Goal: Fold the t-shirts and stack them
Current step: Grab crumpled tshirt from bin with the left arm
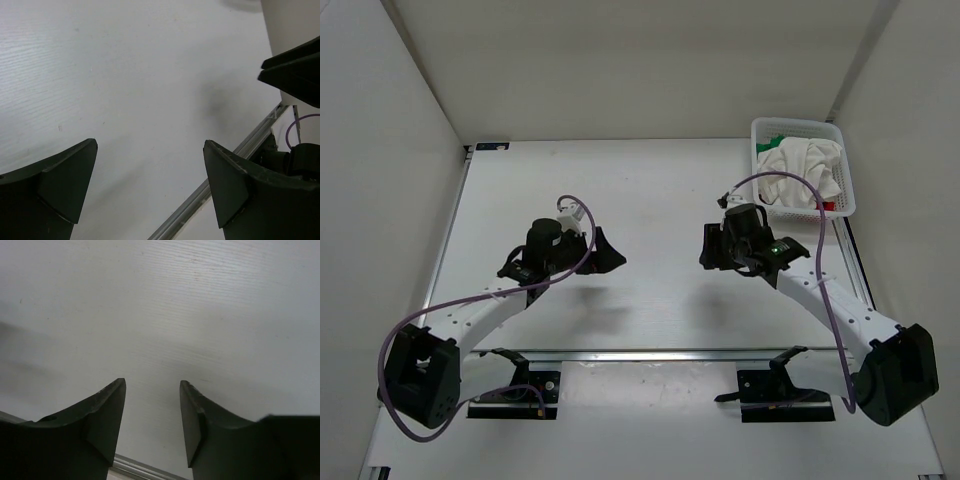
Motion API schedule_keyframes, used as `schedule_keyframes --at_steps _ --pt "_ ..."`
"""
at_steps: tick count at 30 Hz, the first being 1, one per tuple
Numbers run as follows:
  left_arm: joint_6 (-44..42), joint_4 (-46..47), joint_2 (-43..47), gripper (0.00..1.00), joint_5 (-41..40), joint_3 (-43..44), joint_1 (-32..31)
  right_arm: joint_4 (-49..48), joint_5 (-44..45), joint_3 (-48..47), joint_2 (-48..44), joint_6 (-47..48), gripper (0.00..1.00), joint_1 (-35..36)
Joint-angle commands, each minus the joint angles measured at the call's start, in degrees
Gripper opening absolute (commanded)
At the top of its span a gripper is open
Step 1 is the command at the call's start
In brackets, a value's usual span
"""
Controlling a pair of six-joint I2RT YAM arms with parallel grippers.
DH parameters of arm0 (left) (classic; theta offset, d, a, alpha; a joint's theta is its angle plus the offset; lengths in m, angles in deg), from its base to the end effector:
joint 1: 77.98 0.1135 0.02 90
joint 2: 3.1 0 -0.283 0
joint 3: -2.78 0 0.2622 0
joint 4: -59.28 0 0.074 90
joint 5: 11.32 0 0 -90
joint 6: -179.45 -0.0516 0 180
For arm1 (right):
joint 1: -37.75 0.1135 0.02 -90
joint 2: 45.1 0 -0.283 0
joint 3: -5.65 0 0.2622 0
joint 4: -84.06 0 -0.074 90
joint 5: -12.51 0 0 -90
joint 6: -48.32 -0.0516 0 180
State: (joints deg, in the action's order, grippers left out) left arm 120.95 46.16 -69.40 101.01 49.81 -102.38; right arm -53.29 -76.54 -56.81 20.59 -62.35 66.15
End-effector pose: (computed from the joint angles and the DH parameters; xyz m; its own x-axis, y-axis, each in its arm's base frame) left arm 0.2255 -0.1238 0.2209 -0.7683 -0.1822 -0.6136 0.3200 0.7209 -0.6147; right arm 0.2227 0.1194 0.2665 -0.7551 -0.0071 -0.6556 -0.2125 0.9486 0.2346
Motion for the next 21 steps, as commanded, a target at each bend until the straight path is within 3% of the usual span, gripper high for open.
schedule_keyframes --at_steps 1,3,6,10,11,13,15,17,18,20,21 --pt "0.0 6.2 2.0 0.98 3.5 -0.6 -0.2 -2.8 -3.8 -3.7 1.5 0.9 0.45 -0.6" --pt "-0.5 6.9 1.9 0.99 2.7 -0.8 -1.0 -3.5 -5.2 -5.8 3.9 0.7 0.23 -0.5" --pt "1.3 9.5 -0.2 0.99 3.6 -1.0 -2.3 -3.8 -4.9 -10.6 8.0 0.1 0.05 -0.3" --pt "4.2 18.1 -2.2 0.99 3.6 -3.4 -5.7 -2.6 -3.1 -23.4 15.4 0.6 0.0 -1.1" --pt "4.4 19.7 -2.1 0.8 2.7 -3.5 -6.8 -1.1 -2.7 -25.9 16.9 0.5 0.0 -2.6" --pt "4.6 21.4 -2.5 0.3 1.8 -5.1 -7.3 1.2 -1.1 -32.0 21.5 1.8 0.0 -5.6" --pt "4.6 22.9 -3.0 0.13 1.7 -6.4 -7.4 4.7 1.9 -41.3 24.6 2.8 0.0 -10.7" --pt "4.4 23.5 -3.5 0.11 1.8 -7.1 -7.8 5.6 5.2 -45.3 27.3 3.0 0.01 -14.9" --pt "4.3 23.7 -3.3 0.14 1.5 -8.0 -7.8 6.0 6.1 -47.6 29.4 3.5 0.04 -18.4" --pt "3.5 24.3 -2.4 0.32 0.2 -9.2 -8.4 6.6 7.7 -49.9 33.2 3.8 0.16 -22.5" --pt "3.6 24.2 -2.2 0.36 -0.6 -9.3 -9.2 6.9 7.8 -51.7 34.5 3.5 0.23 -25.3"
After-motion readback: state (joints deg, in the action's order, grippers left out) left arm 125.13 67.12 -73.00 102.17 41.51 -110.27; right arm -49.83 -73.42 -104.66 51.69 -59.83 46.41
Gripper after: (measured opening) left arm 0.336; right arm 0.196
